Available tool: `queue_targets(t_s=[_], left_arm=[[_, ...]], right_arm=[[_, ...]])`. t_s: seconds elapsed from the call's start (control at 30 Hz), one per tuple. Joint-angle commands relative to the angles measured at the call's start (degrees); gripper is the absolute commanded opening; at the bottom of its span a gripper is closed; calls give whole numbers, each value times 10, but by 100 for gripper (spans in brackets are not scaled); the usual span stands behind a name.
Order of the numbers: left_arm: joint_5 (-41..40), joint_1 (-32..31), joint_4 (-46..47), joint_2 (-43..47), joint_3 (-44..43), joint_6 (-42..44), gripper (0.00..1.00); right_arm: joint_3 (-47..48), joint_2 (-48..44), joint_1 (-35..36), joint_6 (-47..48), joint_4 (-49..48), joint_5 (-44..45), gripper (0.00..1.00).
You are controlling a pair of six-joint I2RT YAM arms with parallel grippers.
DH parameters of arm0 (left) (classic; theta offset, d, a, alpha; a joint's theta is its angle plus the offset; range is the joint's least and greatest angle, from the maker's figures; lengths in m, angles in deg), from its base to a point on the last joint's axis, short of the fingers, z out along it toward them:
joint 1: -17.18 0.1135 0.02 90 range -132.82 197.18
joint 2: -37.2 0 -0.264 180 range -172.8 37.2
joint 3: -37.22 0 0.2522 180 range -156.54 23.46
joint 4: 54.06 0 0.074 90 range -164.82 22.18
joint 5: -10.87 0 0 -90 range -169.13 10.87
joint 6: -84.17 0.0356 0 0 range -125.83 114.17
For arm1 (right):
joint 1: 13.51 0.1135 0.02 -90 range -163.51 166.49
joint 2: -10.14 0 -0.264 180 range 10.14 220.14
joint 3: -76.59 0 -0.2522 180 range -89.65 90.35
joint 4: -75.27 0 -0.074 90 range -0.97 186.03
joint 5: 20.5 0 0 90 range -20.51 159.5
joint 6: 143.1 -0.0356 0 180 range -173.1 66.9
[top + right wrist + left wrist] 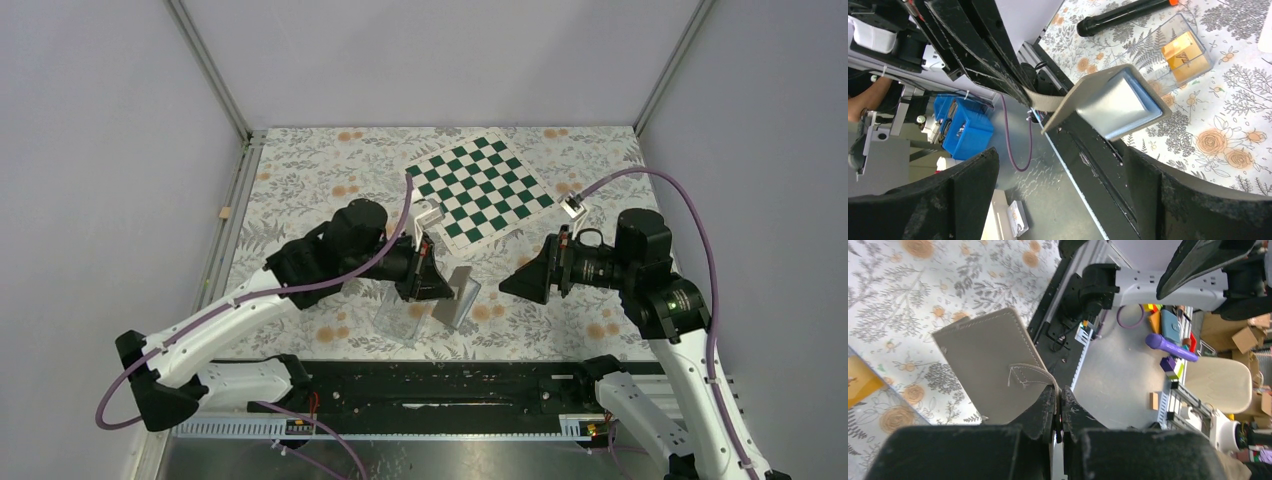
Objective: Put the credit cards into the card holder
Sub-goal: Open the card holder at the center of the board.
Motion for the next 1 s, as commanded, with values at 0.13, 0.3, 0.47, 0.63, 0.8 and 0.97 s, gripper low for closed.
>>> queue_targets(t_s=[0.13,0.3,0.47,0.63,0.8,0.97], left_arm=[[138,-22,-19,-51,-51,12,0],[172,-31,-15,-66,-57,8,0],[170,-34,-9,-63,-59,6,0],[169,-34,7,-52,-57,0,0],[168,-33,13,-41,-48,0,0],[162,-28,1,-25,-41,8,0]], right_arm=[[-7,14,21,15,-72,-56,99],[-23,32,40,-4,-134,-67,99],[-56,59,61,-72,-261,-92,99],[-65,102,130,-88,-306,-97,98],[-74,122,187,-78,-301,-96,92],[-99,94,187,-77,-289,-107,89]])
